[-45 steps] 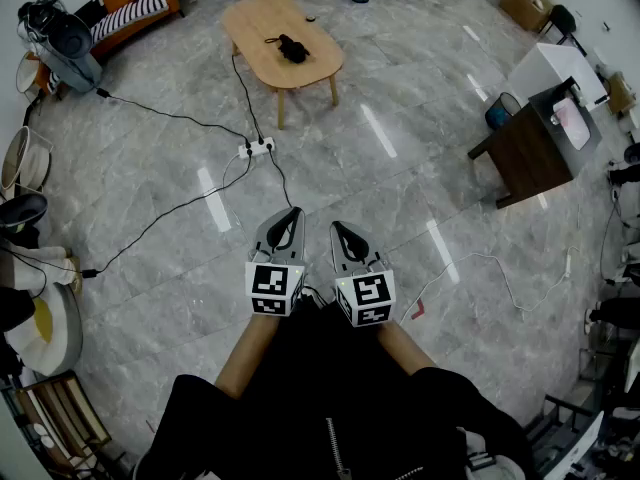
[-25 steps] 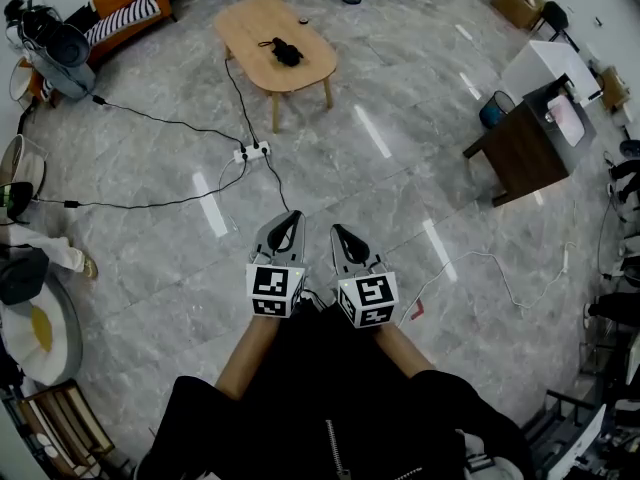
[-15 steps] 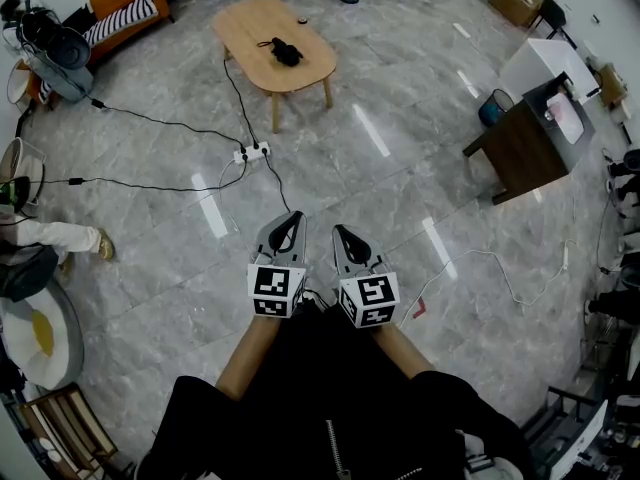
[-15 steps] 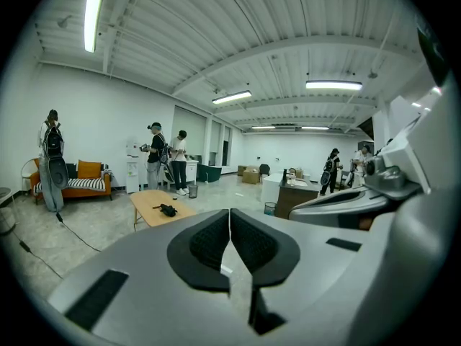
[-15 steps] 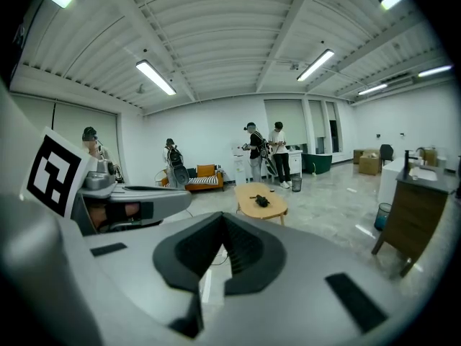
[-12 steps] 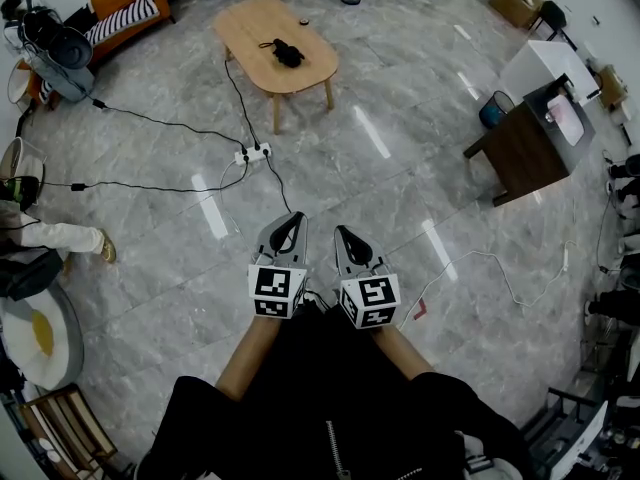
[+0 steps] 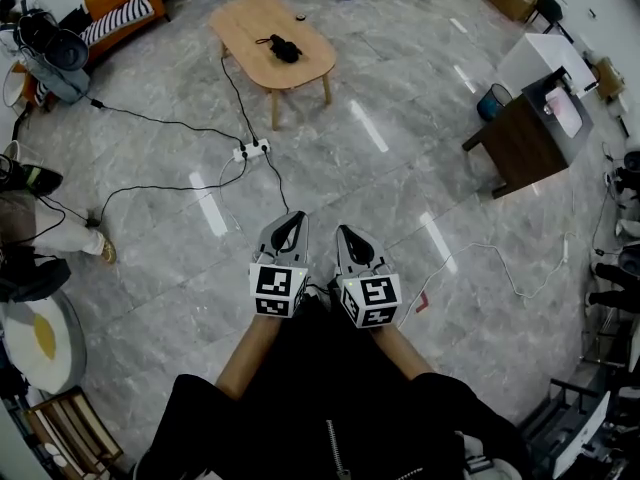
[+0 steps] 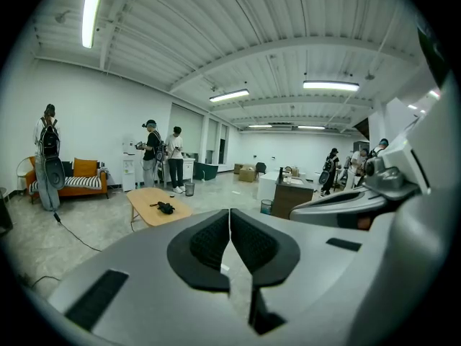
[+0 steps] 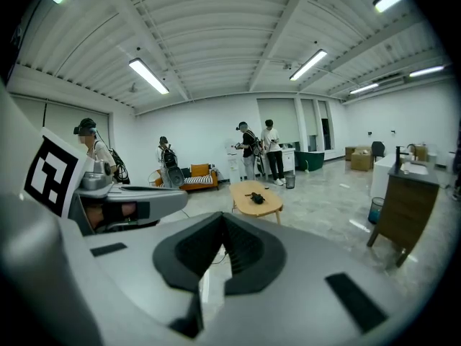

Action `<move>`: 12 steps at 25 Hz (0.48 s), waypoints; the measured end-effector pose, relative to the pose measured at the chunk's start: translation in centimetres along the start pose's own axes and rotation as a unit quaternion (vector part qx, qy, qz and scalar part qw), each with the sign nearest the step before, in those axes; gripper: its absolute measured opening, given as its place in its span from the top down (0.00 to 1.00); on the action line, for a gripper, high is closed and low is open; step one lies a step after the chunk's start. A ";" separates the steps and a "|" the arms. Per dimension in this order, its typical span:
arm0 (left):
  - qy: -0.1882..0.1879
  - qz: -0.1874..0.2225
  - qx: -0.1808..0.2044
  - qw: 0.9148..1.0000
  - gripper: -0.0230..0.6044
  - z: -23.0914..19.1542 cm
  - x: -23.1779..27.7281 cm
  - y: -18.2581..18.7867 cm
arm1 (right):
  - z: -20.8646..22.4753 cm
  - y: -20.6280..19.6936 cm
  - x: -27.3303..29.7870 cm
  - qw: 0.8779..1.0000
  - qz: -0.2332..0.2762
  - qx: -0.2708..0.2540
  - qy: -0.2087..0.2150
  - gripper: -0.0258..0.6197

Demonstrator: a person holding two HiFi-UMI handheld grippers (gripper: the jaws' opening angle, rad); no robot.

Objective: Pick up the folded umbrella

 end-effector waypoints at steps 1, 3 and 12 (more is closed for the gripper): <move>-0.001 -0.001 -0.001 1.000 0.94 0.0 0.0 -0.1 | 0.0 0.0 0.0 1.000 -0.001 0.001 -0.001 0.95; 0.000 -0.005 -0.004 1.000 0.94 -0.1 0.0 -0.4 | 0.0 -0.2 0.0 1.000 -0.004 0.003 -0.002 0.94; 0.004 -0.013 -0.012 1.000 0.94 -1.1 1.3 -0.5 | 0.4 -0.6 1.8 1.000 -0.015 0.005 0.009 0.94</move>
Point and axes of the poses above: the fingertips, and each gripper's own axes: x forward along the fingers, z to its right, y out of its top, the point moved 2 cm from there along -x, backward along the fingers, and after that the axes turned 12 degrees about -x, right-handed, at the moved point
